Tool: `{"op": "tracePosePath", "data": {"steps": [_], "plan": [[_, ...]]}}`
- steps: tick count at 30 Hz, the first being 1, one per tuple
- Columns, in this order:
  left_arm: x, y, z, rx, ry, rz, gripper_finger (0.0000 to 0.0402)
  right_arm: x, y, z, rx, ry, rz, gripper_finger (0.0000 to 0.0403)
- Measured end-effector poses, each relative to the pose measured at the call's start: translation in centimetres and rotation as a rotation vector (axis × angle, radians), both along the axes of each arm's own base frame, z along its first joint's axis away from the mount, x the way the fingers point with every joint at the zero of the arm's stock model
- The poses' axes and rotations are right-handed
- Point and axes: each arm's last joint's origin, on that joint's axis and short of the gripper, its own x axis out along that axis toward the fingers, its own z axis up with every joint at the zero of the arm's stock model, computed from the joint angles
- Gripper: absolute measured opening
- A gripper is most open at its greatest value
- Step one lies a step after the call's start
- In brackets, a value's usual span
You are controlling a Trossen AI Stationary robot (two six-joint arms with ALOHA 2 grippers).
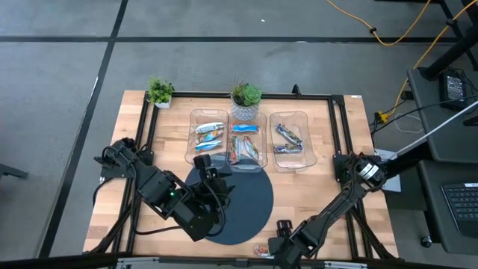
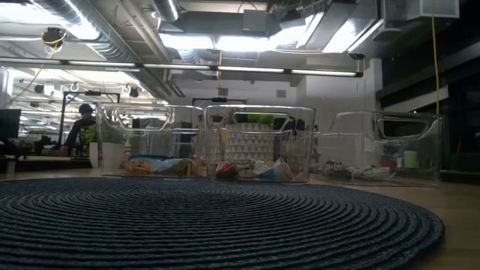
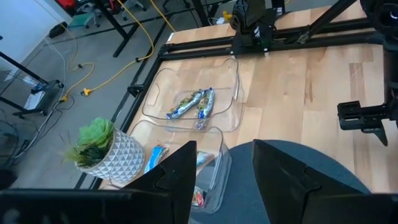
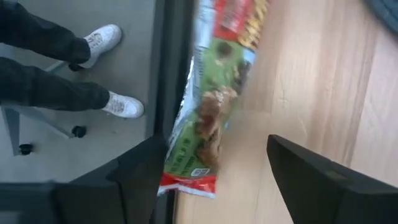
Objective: Pick and place Granola Bars by type
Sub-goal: Put the red granola bar into the middle transparent bin
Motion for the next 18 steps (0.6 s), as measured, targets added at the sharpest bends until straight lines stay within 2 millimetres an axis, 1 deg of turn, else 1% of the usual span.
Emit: {"op": "tracePosePath", "data": {"steps": [6, 9, 13, 18], "plan": [[-0.1, 0.0, 0.0, 0.005, 0.008, 0.001, 0.0147, 0.3, 0.0, -1.2, -0.007, 0.028, -0.004, 0.0262], [-0.1, 0.1, -0.1, 0.0, 0.005, 0.005, 0.0147, 0.4, -0.1, -1.4, -0.014, 0.035, -0.006, 0.024], [-0.1, 0.1, -0.1, -0.002, 0.004, 0.006, 0.0147, 0.7, -0.5, -1.5, -0.025, 0.037, -0.015, 0.0188], [-0.1, 0.0, -0.1, -0.004, 0.004, 0.006, 0.0147, 1.0, -0.8, -1.5, -0.03, 0.038, 0.024, 0.0106]]}}
